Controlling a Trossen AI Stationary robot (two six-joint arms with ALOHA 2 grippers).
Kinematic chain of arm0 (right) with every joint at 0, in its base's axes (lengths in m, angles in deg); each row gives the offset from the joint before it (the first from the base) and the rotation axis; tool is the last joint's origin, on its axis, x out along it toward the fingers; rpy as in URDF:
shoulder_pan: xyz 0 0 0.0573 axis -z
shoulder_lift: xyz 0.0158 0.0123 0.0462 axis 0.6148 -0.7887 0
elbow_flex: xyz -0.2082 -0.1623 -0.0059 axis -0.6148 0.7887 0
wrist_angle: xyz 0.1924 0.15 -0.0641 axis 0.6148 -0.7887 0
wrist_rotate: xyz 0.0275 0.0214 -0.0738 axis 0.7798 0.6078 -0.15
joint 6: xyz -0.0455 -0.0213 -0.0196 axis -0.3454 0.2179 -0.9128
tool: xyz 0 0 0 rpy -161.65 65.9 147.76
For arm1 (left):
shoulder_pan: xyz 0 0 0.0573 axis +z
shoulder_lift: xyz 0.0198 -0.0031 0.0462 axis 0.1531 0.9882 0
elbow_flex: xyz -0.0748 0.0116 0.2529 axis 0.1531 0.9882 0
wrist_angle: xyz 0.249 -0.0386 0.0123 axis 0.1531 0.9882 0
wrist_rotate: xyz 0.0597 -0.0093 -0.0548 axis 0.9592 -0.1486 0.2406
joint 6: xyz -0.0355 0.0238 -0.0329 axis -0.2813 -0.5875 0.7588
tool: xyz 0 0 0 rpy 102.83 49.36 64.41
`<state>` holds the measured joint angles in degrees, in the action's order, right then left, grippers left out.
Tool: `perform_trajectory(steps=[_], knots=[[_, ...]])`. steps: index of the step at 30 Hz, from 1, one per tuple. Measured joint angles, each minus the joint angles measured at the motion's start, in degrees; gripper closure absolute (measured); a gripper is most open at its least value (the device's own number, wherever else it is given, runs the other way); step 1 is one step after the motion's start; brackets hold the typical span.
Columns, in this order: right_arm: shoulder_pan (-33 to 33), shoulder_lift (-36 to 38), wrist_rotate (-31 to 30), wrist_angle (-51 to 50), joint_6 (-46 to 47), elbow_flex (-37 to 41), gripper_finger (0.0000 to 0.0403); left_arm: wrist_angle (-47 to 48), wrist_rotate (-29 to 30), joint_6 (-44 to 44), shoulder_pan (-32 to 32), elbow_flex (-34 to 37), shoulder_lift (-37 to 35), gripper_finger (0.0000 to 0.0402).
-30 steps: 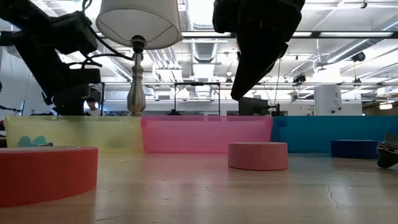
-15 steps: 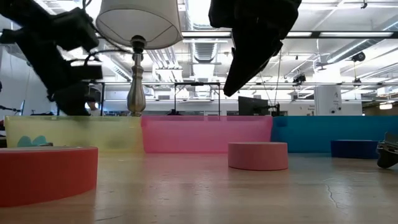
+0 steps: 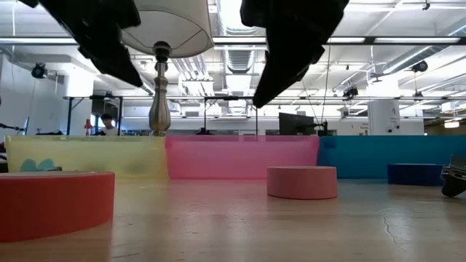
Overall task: Pick and place Stapler, Stapler remover, tape
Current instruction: Put the left light blue staple remover into the pink bin
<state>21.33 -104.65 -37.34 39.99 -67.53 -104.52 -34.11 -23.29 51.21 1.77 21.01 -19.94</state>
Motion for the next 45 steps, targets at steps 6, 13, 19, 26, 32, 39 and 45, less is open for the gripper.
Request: perform_trajectory(steps=[6,13,19,26,32,39,45], knots=[[0.00,0.00,0.02,2.55,0.02,0.19,0.0273,-1.57,-1.15,6.30,-11.25,1.11,1.63,0.0212],[0.00,0.00,0.04,2.53,0.02,0.21,0.0284,-2.84,-1.06,16.03,-22.82,1.38,8.83,0.0215],[0.00,0.00,0.06,2.64,-1.27,0.21,0.0289,-2.92,-0.89,21.79,-26.54,1.38,16.84,0.0212],[0.15,0.00,0.20,2.93,-7.52,0.24,0.0282,-0.93,0.89,27.10,-26.57,1.40,24.17,0.0216],[0.86,0.00,0.20,5.52,-12.03,0.24,0.0277,-0.43,0.96,32.25,-26.57,1.42,27.35,0.0216],[1.84,0.00,0.19,6.75,-13.29,0.24,0.0286,-0.43,1.67,33.87,-26.57,1.42,29.70,0.0216],[1.88,0.00,0.20,6.73,-13.29,0.24,0.0294,-0.56,2.82,33.31,-26.52,1.42,31.56,0.0221]])
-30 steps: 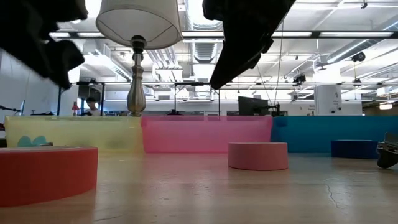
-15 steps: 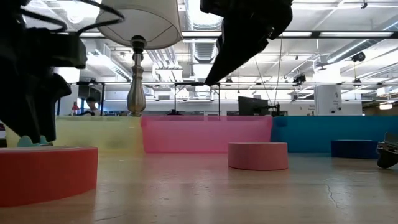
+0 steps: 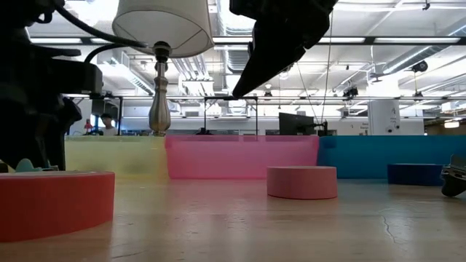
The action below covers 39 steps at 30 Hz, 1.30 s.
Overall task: Pick and place Stapler, Stapler remover, tape
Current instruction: Put the left light blue staple remover into the pink bin
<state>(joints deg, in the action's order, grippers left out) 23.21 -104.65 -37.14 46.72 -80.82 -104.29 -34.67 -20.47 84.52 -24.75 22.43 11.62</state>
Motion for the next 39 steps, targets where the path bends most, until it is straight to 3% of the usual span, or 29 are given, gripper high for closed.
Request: perform_trajectory(steps=[7,14,20,29,34,39], knots=[[0.00,0.00,-0.02,0.04,1.30,0.00,0.0301,-1.44,-0.03,-0.15,0.06,0.00,0.36,0.0281],[0.01,0.00,-0.02,0.09,4.31,0.00,0.0310,-3.25,4.04,-1.05,0.59,0.00,-2.26,0.0356],[0.00,0.00,-0.04,0.24,6.77,0.00,0.0318,-3.40,10.44,-5.76,2.81,-3.11,-3.80,0.0344],[-0.34,-0.02,1.33,-1.93,11.46,0.04,0.0331,-3.79,16.32,-28.78,11.03,-12.74,-3.85,0.0343],[-2.07,-0.02,5.21,-10.21,17.84,0.04,0.0339,-8.29,16.54,-38.08,17.90,-15.80,-3.85,0.0340],[-4.73,-0.02,2.99,-16.62,24.11,0.13,0.0344,-15.28,12.22,-45.18,24.74,-16.05,-3.76,0.0337]])
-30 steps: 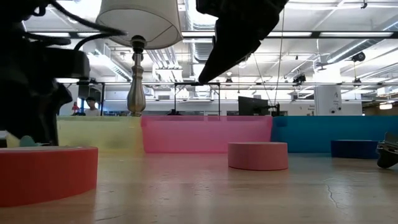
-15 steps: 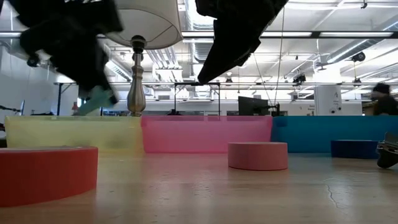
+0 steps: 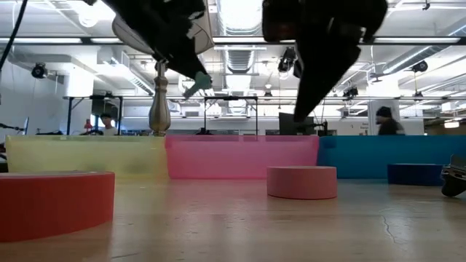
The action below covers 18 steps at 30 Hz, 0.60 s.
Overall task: Pick and place Stapler, Stapler remover, tape
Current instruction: Put the left light blue staple remover into the pink bin
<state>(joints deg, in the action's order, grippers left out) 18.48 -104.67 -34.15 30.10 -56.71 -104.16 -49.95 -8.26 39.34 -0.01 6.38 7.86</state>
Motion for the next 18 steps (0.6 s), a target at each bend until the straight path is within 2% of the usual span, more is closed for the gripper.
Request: perform_trajectory(steps=[4,13,18], knots=[[-1.88,-0.02,-0.43,-0.27,3.30,1.16,0.0344,-3.60,-5.05,-0.72,4.69,0.65,0.21,0.0336],[-4.75,1.62,-0.46,-0.26,13.24,4.88,0.0345,-8.02,-5.49,-0.67,11.46,3.71,0.28,0.0335],[-5.34,3.97,-0.57,-0.04,16.79,6.14,0.0346,-14.20,-9.11,-0.56,13.13,7.00,1.77,0.0335]])
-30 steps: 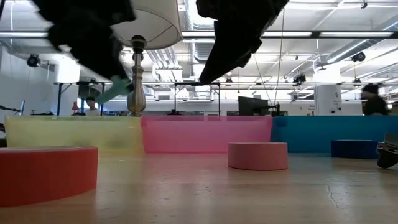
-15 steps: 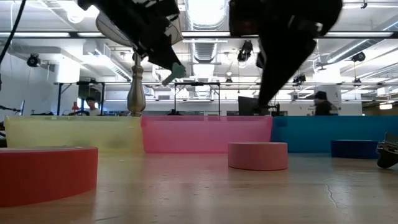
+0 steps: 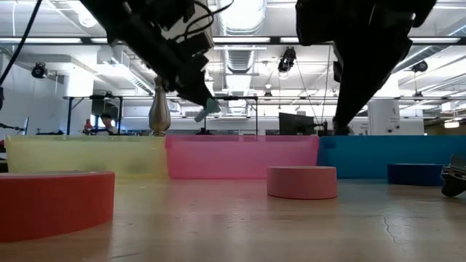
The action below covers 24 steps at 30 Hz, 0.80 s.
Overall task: Pick and place Stapler, Stapler remover, tape
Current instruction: Put the left light blue staple remover into the pink bin
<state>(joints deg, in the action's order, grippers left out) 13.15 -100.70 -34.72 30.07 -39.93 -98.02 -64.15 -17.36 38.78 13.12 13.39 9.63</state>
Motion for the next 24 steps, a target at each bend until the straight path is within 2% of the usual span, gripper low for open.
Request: perform_trajectory(steps=[3,8,17,24], knots=[[-0.10,1.19,-0.08,0.16,1.22,0.53,0.0346,-5.02,-3.21,0.02,0.30,1.61,2.74,0.0335],[-0.36,2.28,-0.05,-0.01,1.36,1.36,0.0346,-10.12,-3.65,-0.18,0.83,1.56,8.93,0.0335],[-0.49,2.01,-0.03,-0.01,2.21,2.25,0.0346,-11.12,-4.44,0.67,2.24,-1.67,18.58,0.0335],[-0.58,1.93,0.11,0.07,2.25,2.41,0.0346,-9.50,-3.67,-1.10,2.46,-4.63,19.62,0.0310]])
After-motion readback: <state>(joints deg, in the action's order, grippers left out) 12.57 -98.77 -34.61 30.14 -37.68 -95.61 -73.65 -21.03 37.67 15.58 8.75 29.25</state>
